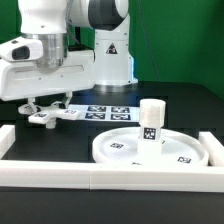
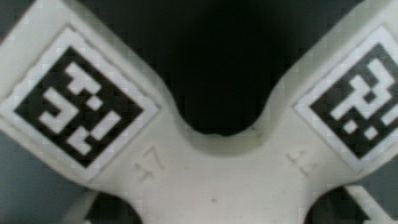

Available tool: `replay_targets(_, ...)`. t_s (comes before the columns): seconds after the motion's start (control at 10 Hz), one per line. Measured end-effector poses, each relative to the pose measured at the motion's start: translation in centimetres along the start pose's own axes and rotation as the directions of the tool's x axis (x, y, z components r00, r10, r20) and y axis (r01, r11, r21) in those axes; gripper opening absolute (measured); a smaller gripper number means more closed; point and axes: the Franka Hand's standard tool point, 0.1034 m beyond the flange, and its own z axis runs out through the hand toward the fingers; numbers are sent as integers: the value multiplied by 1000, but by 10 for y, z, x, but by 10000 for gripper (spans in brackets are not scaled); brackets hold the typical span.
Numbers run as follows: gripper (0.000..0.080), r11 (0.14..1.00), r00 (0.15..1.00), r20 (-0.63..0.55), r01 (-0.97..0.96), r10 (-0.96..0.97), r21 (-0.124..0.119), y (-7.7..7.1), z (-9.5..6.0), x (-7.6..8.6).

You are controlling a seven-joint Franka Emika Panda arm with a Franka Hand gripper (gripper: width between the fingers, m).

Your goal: Assemble round table

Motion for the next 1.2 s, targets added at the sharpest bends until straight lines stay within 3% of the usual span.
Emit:
replay_targets(0.1,440,1000,1000,-1,0,0,0,-1,-1,2)
replay_targets(0.3,440,1000,999,-32,-2,1,-26,-12,-15,20)
replay_targets(0.4,440,999,998,-33,-51,50,-10,-27,-25,32)
replay_targets(0.8,442,977,976,-53,-211,213,33,-86,-81,100)
replay_targets(1.0,442,964,962,-65,-264,266,46,-96,-105,137)
replay_targets(1.2,442,941,939,-71,-333,337,56,-103,-118,180)
